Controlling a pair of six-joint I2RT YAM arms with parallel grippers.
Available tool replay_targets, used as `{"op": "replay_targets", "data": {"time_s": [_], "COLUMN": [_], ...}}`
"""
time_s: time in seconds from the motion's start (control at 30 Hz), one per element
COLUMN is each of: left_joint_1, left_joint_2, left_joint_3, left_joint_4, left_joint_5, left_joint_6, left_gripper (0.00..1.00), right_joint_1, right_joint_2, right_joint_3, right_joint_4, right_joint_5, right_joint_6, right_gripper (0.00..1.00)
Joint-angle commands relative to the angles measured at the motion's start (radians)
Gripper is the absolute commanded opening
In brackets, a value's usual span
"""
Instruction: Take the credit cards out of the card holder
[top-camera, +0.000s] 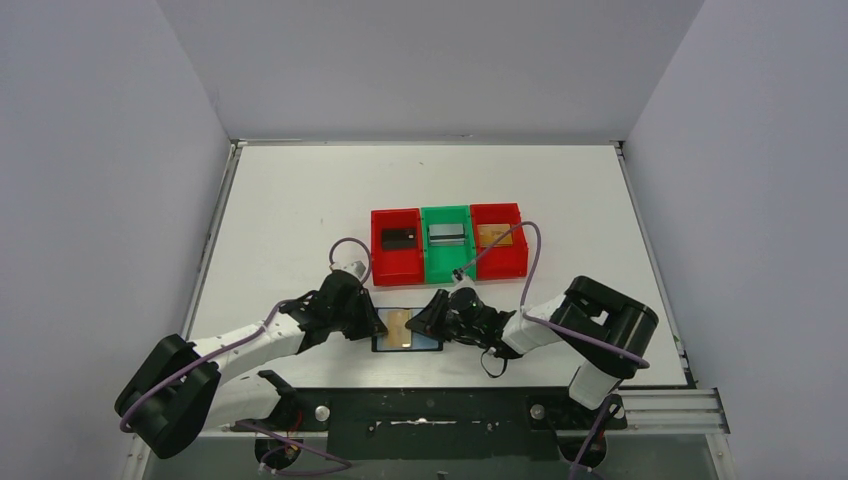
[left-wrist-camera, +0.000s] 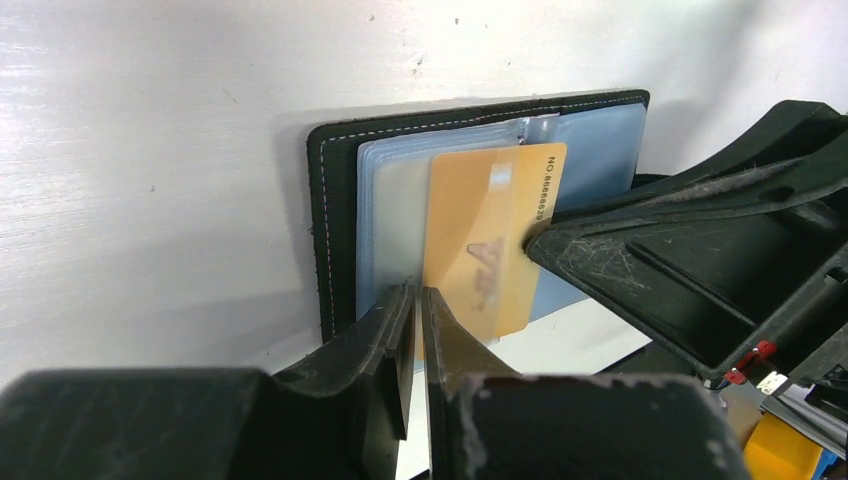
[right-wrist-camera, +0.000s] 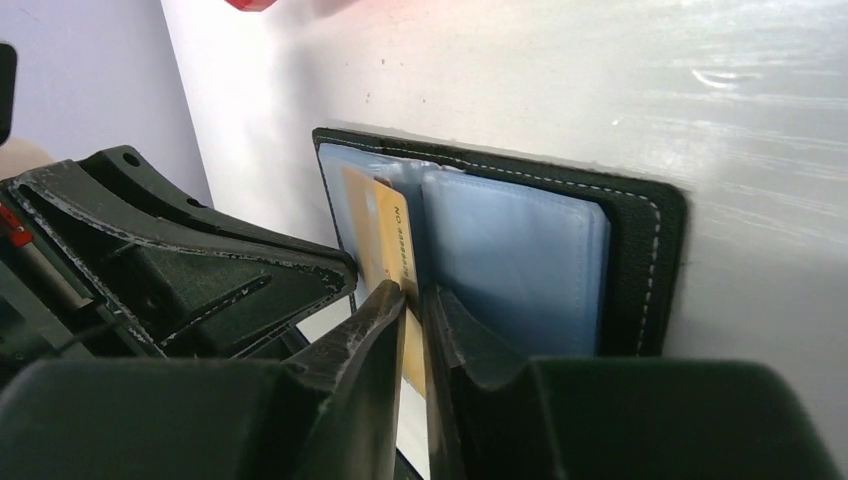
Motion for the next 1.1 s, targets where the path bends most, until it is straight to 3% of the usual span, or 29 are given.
{"op": "replay_targets", "data": {"time_s": [0.0,0.07,0.27,0.33,0.5,0.67,0.83,0.93,1.07], "left_joint_1": [-0.007,-0.008,-0.006,-0.007,-0.007,-0.007,-0.009,-0.009,-0.010], "left_joint_2": [0.006,0.004,-0.011,-0.011,0.000,0.017,0.013,0.009,0.016], "left_joint_3": [-0.008,-0.004,-0.012,-0.015,-0.018,-0.013,-0.018,-0.017,-0.014], "left_joint_4": [-0.039,-0.044,-0.039,-0.031,-0.006,-0.005,-0.005,-0.010,-0.007], "left_joint_5": [-0.027,-0.032,-0.044,-0.039,-0.017,-0.009,-0.009,-0.010,-0.008], "left_joint_6": [0.020,0.019,0.011,0.011,0.013,0.017,0.013,0.014,0.015], "left_gripper": [0.09,0.09,0.09,0.08,0.08,0.08,0.08,0.08,0.08], "right_joint_1": [-0.006,-0.006,-0.007,-0.006,-0.009,-0.009,-0.009,-0.009,-0.007], "right_joint_2": [-0.008,-0.033,-0.098,-0.112,-0.096,-0.016,0.012,0.013,0.015], "right_joint_3": [-0.009,-0.006,0.041,0.036,-0.003,-0.028,0.000,0.005,0.012], "right_joint_4": [0.038,0.001,-0.233,-0.242,-0.116,0.077,-0.009,-0.049,-0.066], "right_joint_5": [0.011,0.026,0.098,0.109,0.063,0.006,0.030,0.042,0.048], "right_joint_6": [-0.002,-0.015,-0.078,-0.090,-0.069,-0.019,-0.022,-0.030,-0.047], "right_gripper": [0.08,0.01,0.00,0.00,0.15,0.21,0.29,0.27,0.10]}}
